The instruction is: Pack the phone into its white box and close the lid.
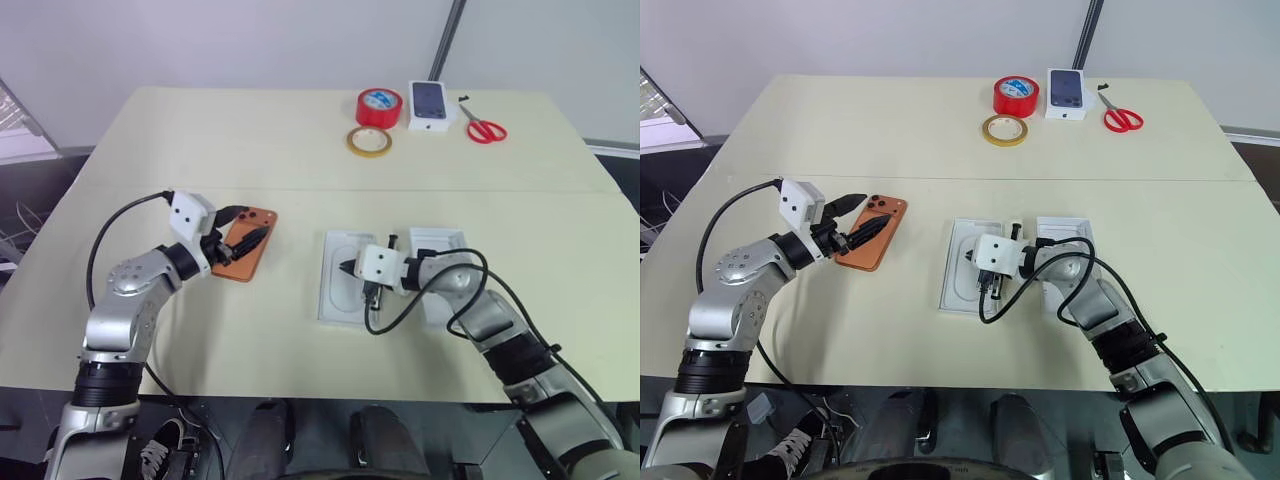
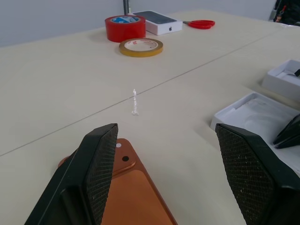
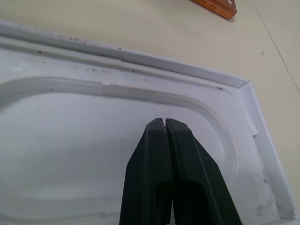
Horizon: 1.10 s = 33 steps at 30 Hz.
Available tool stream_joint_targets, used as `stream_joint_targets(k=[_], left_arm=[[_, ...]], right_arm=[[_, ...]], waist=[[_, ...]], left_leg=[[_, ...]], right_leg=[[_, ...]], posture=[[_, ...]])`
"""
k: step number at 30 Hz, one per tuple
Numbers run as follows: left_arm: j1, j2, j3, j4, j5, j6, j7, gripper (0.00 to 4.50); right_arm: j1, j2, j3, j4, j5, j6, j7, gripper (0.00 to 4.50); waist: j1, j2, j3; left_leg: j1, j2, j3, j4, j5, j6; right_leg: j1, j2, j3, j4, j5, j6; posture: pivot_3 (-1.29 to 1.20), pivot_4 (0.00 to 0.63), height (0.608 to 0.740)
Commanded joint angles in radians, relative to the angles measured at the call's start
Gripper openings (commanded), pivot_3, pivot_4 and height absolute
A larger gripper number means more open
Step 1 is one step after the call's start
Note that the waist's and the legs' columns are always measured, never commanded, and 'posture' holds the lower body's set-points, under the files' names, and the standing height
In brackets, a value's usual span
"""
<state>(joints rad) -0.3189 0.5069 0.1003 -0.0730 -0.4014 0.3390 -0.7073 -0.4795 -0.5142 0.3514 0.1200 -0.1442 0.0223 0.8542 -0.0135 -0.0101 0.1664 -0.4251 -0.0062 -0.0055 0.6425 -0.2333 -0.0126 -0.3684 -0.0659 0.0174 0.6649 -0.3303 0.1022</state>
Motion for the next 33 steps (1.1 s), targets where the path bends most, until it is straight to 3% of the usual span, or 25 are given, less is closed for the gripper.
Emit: stream_joint_targets(k=[1, 7, 12, 21, 29, 33], left_arm=[[-0.003, 0.012, 0.023, -0.014, -0.024, 0.064, 0.013, 3.49], [-0.07, 0.102, 0.14, 0.122, -0.152, 0.313, -0.003, 3.49], [-0.214, 0.169, 0.194, 0.329, -0.177, 0.466, 0.016, 3.49], [-0.339, 0.246, 0.083, 0.565, -0.156, 0.653, -0.176, 3.49], [-0.377, 0.235, -0.107, 0.699, -0.026, 0.597, -0.342, 3.49], [-0.396, 0.21, -0.124, 0.737, -0.001, 0.601, -0.369, 3.49]], right_arm=[[0.001, 0.035, -0.014, -0.004, 0.012, 0.016, -0.025, 0.11], [-0.071, 0.133, -0.112, -0.068, 0.132, 0.097, -0.064, 0.11], [-0.166, 0.227, -0.057, -0.039, 0.122, 0.144, -0.076, 0.11], [-0.271, 0.315, 0.11, 0.116, -0.073, 0.179, -0.152, 0.11], [-0.309, 0.387, 0.196, 0.242, -0.165, 0.235, -0.159, 0.11], [-0.314, 0.394, 0.191, 0.255, -0.174, 0.232, -0.161, 0.11]], waist=[[-0.001, 0.0, 0.0], [-0.005, 0.0, 0.001], [-0.003, -0.001, 0.001], [-0.006, -0.002, 0.002], [-0.005, -0.001, 0.002], [0.0, -0.001, 0.001]], left_leg=[[0.0, 0.0, 0.0, 0.0, 0.0, 0.0], [-0.001, 0.001, 0.0, 0.0, 0.0, 0.0], [-0.001, 0.001, 0.0, 0.0, 0.0, 0.0], [-0.001, 0.0, 0.0, 0.001, 0.001, -0.001], [-0.001, 0.0, 0.0, 0.001, 0.002, -0.002], [-0.001, 0.0, 0.0, 0.001, 0.001, -0.002]], right_leg=[[0.0, 0.0, 0.0, 0.0, 0.0, 0.0], [-0.003, 0.002, 0.0, 0.002, 0.0, 0.0], [-0.003, 0.002, 0.0, 0.003, 0.0, 0.0], [-0.004, 0.004, -0.001, 0.004, 0.0, 0.001], [-0.005, 0.005, -0.001, 0.006, 0.0, 0.0], [-0.004, 0.004, -0.001, 0.006, 0.0, 0.0]], posture=[[0.0, 0.15, 0.74], [0.0, 0.15, 0.74], [0.0, 0.15, 0.74], [0.0, 0.15, 0.74], [0.0, 0.15, 0.74], [0.0, 0.15, 0.74]])
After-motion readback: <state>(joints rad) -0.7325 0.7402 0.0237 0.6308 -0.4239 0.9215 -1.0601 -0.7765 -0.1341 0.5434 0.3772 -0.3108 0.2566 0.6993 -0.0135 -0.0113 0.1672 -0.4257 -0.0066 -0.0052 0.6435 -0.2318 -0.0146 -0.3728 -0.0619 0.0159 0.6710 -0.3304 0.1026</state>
